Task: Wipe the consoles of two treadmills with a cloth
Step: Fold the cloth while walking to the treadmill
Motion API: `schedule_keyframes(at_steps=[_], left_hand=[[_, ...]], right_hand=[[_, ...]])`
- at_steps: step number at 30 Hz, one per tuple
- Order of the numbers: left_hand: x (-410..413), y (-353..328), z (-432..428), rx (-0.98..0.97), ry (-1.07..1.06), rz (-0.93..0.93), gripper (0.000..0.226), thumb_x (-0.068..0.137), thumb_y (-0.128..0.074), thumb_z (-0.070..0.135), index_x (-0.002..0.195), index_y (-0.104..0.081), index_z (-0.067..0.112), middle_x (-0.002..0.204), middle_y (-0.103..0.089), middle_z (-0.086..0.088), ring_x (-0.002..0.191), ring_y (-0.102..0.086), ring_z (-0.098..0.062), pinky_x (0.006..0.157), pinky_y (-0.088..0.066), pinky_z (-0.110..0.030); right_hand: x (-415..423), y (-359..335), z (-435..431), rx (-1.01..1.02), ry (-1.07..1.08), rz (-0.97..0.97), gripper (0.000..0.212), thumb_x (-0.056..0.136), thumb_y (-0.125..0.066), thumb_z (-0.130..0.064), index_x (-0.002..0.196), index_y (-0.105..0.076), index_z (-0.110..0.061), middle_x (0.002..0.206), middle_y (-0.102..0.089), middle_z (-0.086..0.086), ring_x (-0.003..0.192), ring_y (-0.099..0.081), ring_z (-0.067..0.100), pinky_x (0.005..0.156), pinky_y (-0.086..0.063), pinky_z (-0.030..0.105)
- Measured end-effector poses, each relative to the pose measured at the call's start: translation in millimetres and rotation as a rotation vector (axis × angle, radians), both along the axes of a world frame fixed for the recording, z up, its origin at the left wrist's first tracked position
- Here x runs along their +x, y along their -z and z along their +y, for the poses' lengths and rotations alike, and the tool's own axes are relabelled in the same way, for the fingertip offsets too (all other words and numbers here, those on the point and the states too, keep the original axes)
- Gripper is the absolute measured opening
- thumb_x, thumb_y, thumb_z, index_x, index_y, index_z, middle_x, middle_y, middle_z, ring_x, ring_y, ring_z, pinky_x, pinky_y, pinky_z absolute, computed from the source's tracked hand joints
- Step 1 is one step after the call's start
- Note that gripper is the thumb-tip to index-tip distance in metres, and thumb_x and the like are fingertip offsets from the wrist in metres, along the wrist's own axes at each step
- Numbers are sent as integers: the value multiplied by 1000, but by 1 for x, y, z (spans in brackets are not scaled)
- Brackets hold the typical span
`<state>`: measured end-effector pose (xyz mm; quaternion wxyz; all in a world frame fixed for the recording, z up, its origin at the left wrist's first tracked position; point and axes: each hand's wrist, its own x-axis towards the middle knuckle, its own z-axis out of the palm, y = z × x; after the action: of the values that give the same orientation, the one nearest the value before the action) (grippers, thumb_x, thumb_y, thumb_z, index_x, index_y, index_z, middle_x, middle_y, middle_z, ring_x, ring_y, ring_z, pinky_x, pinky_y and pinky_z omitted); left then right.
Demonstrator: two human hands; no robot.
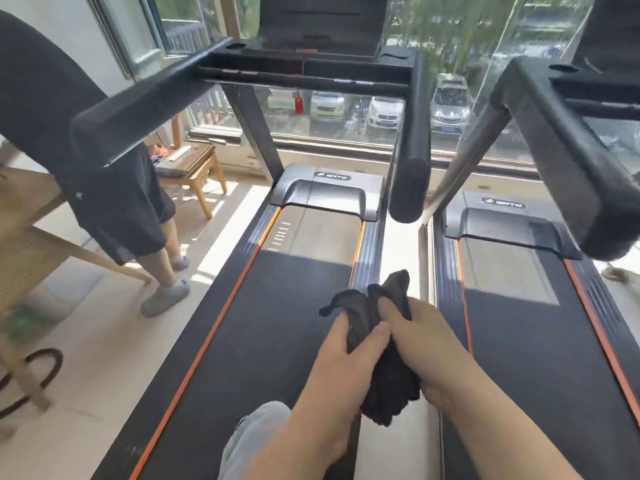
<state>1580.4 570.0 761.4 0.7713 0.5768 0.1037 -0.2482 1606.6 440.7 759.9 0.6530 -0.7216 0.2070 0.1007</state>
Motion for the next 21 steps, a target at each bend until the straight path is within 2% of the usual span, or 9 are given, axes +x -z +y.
schedule_keyframes(at_steps=[2,4,8,11,13,15,17,21], left_hand=[[36,9,24,-34,-2,54,22,102,-63,23,124,-67,18,114,-78,-8,105,-75,-26,92,-61,-45],[84,15,48,-74,-34,98,24,105,-58,24,125,-67,14,115,-78,-11,105,-75,-29,86,-62,-43],[193,5,108,-115,-141,120,29,106,-54,20,133,-64,16,123,-75,-10,114,-72,-30,101,-54,-49],[264,-30,150,-111,-78,99,28,106,-55,14,132,-66,18,124,-75,-8,114,-72,-27,103,-53,-49],[301,-64,172,-73,-82,73,26,107,-55,17,129,-68,22,122,-76,-4,113,-73,-23,102,-53,-46],[331,-100,191,-55,-70,40,26,108,-52,22,127,-69,26,121,-76,0,112,-73,-21,101,-53,-45],[356,-133,205,-64,-78,38,27,110,-49,23,126,-70,26,121,-77,1,111,-73,-20,100,-54,-45],[396,-178,221,-75,-131,94,24,109,-50,20,119,-71,26,113,-79,0,105,-76,-21,94,-55,-42]], right_hand=[[31,-1,20,-25,-1,-1,30,108,-51,-31,99,-67,-6,90,-72,16,78,-71,25,62,-57,32],[72,-8,44,-17,38,-14,29,108,-49,-36,101,-67,-14,94,-74,11,84,-72,27,66,-57,34],[170,-46,90,45,166,-16,28,108,-45,-41,102,-68,-25,96,-78,3,90,-74,20,75,-59,35],[243,-100,122,114,163,7,27,105,-53,-46,100,-69,-24,80,-80,-6,75,-77,12,67,-59,30],[281,-133,137,102,133,-2,18,100,-65,-39,102,-70,-22,84,-80,-3,73,-78,13,62,-62,30],[310,-164,152,71,121,-17,10,98,-69,-29,105,-71,-22,92,-81,1,78,-78,15,60,-62,29],[333,-191,164,87,143,-19,11,100,-66,-29,108,-71,-25,98,-81,0,83,-78,14,63,-61,28],[374,-248,176,228,185,3,16,103,-62,-33,116,-69,-25,100,-82,-1,90,-79,19,75,-62,36]])
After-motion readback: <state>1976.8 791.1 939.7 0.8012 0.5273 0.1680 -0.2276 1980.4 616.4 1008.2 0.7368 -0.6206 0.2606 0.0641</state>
